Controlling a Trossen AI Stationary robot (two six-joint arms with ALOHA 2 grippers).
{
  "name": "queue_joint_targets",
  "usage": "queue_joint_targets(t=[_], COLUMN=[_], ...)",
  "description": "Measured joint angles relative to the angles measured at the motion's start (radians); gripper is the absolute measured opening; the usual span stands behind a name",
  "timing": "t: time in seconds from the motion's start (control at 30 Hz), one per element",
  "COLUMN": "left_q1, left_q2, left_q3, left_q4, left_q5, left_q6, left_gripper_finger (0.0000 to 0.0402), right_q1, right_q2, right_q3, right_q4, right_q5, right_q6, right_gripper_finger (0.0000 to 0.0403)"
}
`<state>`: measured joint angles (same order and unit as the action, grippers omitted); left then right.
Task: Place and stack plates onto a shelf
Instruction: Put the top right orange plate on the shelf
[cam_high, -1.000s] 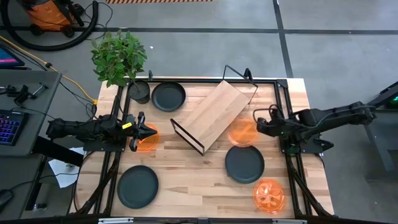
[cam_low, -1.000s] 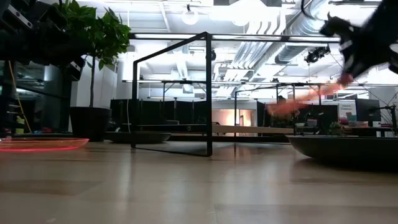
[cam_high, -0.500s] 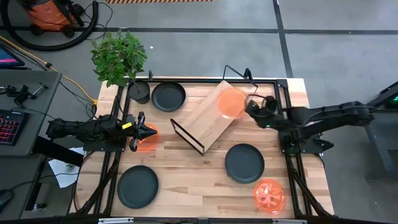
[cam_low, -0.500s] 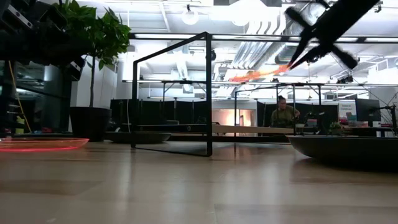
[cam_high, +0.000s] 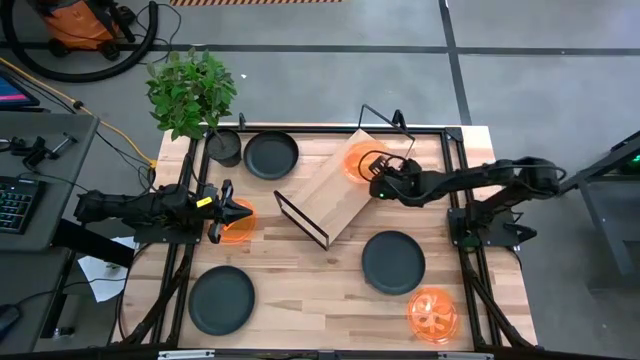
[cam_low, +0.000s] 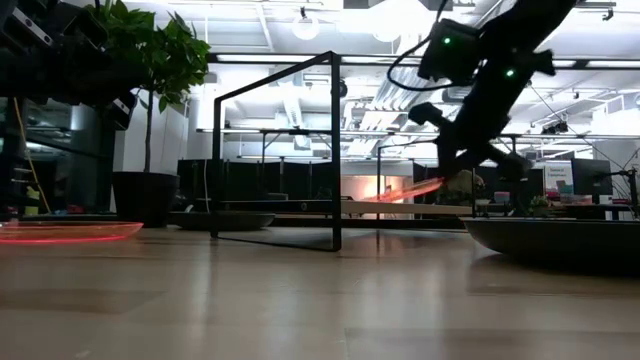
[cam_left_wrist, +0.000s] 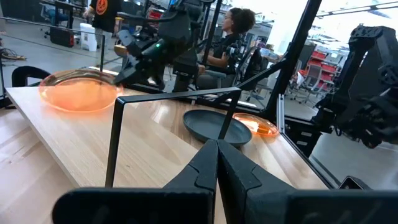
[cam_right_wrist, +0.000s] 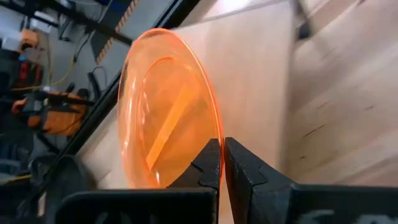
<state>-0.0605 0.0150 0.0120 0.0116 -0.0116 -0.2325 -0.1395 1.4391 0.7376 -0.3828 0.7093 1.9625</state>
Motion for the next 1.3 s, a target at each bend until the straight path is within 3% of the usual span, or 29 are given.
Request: queue_joint_targets(t=[0.13, 1.07, 1.3], left_q1=[0.000, 0.000, 0.000], left_q2=[0.000, 0.000, 0.000], left_q3=[0.000, 0.000, 0.000], left_q4=[0.000, 0.000, 0.000], left_q5=[0.000, 0.000, 0.000], left_q6=[0.000, 0.000, 0.000], left_gripper_finger=[0.0001, 0.0001, 0.0001], right_q1=[-0.025, -0.096, -0.111], right_q2=[0.028, 0.025, -0.007], right_q3=[0.000, 0.000, 0.000], right_q4=[0.060, -0.005, -0.034], right_q5=[-0.024, -0.025, -0.025], right_q6=[-0.022, -0.198, -0.239], right_gripper_finger=[0.0000, 0.0001, 0.0051])
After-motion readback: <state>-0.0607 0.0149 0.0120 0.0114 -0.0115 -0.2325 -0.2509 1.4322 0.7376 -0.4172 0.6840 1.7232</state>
